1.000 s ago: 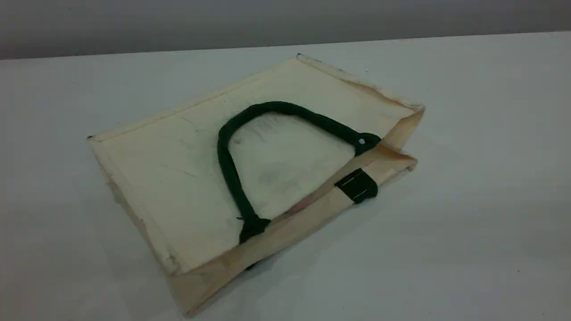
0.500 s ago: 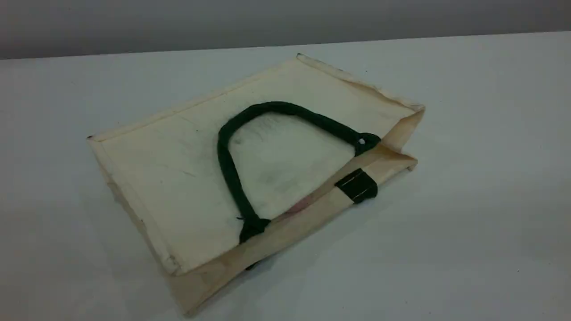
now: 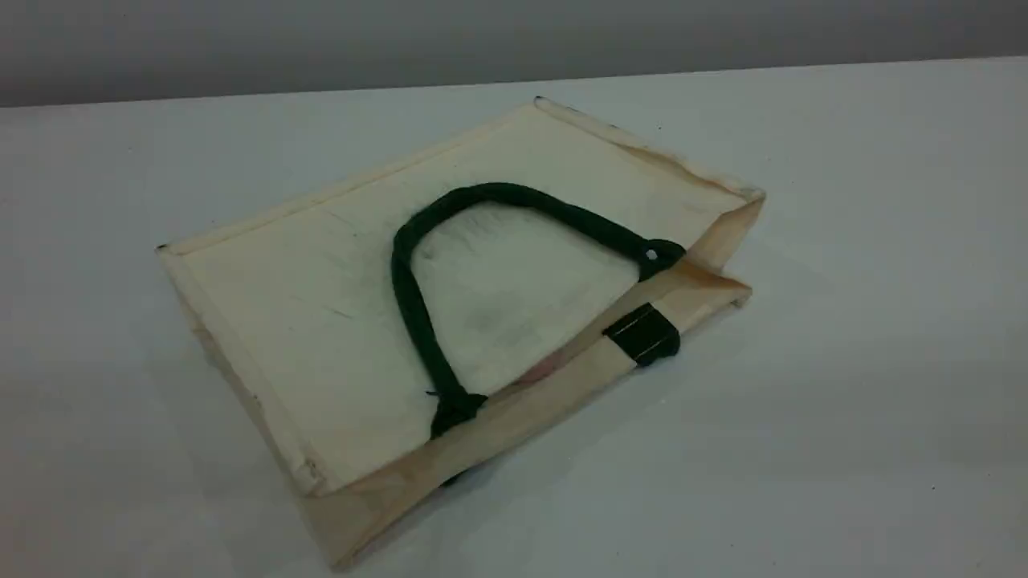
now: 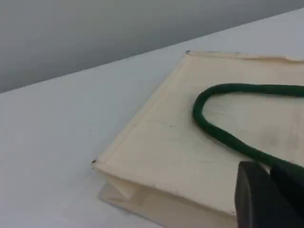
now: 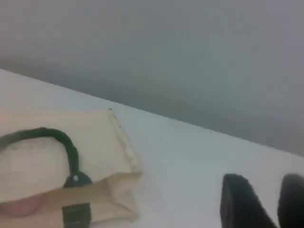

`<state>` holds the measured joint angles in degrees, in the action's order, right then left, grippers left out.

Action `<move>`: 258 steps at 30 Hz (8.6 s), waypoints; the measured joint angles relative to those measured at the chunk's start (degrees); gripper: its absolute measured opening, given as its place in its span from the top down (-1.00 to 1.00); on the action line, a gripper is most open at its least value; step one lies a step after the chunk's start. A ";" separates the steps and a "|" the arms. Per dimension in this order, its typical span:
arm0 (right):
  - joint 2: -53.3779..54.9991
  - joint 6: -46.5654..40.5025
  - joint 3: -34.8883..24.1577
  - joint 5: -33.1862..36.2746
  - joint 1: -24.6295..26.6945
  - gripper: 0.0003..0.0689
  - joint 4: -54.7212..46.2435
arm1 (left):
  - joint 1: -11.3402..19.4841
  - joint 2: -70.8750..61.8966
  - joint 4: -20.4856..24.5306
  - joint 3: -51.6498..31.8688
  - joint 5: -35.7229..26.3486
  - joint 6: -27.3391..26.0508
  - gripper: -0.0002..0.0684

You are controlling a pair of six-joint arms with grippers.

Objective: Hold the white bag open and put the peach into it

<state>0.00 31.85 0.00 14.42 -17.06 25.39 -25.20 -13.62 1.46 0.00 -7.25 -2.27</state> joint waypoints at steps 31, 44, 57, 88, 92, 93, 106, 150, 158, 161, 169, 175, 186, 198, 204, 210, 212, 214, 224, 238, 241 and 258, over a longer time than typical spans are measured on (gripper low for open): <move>0.00 -0.21 0.00 -4.00 0.00 0.39 14.03 | 0.00 0.00 -0.04 0.00 2.87 0.42 0.62; 0.00 0.04 0.00 -4.00 0.00 0.19 13.86 | 0.00 0.00 -0.04 0.00 2.87 0.42 0.40; 0.00 -0.07 0.00 -4.99 0.00 -0.36 13.64 | 0.00 0.00 0.02 0.00 3.16 0.42 0.15; 0.00 -0.02 0.00 -5.27 0.00 -0.63 13.64 | 0.00 0.00 -0.06 0.00 4.23 1.50 -0.05; 0.00 -0.02 0.00 -5.27 0.00 -0.63 13.64 | 0.00 0.00 -0.06 0.00 4.17 1.50 -0.05; 0.00 -0.02 0.00 -5.27 0.00 -0.63 13.64 | 0.00 0.00 -0.06 0.00 4.17 1.50 -0.05; 0.00 -0.13 0.00 -5.27 0.00 -0.63 13.64 | 0.00 0.00 -0.06 0.00 3.80 1.50 -0.05; 0.00 6.17 0.00 -5.39 0.00 -0.43 12.12 | 0.00 0.00 0.11 0.00 3.77 1.28 -0.05; 0.00 6.12 0.00 -6.73 0.00 -0.43 13.43 | 0.00 0.00 0.11 0.00 3.77 1.28 -0.05; 0.00 6.17 0.00 -7.14 0.00 -0.48 13.43 | 0.00 0.00 0.11 0.00 3.96 1.28 -0.05; 0.00 6.16 0.00 -7.59 0.00 -0.62 13.43 | 0.00 0.00 0.48 0.00 4.24 1.05 -0.05; 0.00 6.16 0.00 -7.54 0.00 -0.63 13.43 | 0.00 0.00 0.48 0.00 4.84 1.05 -0.09; 0.00 6.16 0.00 -7.31 0.00 -0.63 13.43 | 0.00 0.00 0.48 0.00 5.15 1.05 -0.21; 0.00 6.19 0.00 -7.31 0.00 -0.63 13.43 | 0.00 0.00 0.08 0.00 3.26 1.05 -0.21; 0.00 6.19 0.00 -7.31 0.00 -0.63 13.43 | 0.00 0.00 0.08 0.00 3.11 1.05 -0.21; 0.00 6.19 0.00 -7.31 0.00 -0.63 13.43 | 0.00 0.00 0.08 0.00 3.17 1.05 -0.21; 0.00 6.13 0.00 -7.31 0.00 -0.63 13.48 | 0.00 0.00 0.08 0.00 3.17 1.05 -0.21; 0.00 6.13 0.00 -7.31 0.00 -0.63 13.47 | 0.00 0.00 0.08 0.00 3.17 1.05 -0.21; 0.00 6.18 0.00 -7.31 0.00 -0.63 13.47 | 0.00 0.00 0.08 0.00 3.23 1.05 -0.21; 0.00 6.11 0.00 -7.31 0.00 -0.63 13.47 | 0.85 0.00 0.08 0.00 3.23 1.05 -0.21; 0.00 6.16 0.00 -7.31 0.34 -0.63 13.47 | 3.18 0.00 0.08 0.00 3.23 1.05 -0.21; 0.00 6.16 0.00 -7.26 12.84 -0.63 13.47 | 24.78 0.00 0.08 0.00 3.29 1.05 -0.21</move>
<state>0.00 38.01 0.00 7.16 -4.22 38.86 -0.42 -13.62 1.53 0.00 -3.96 -1.22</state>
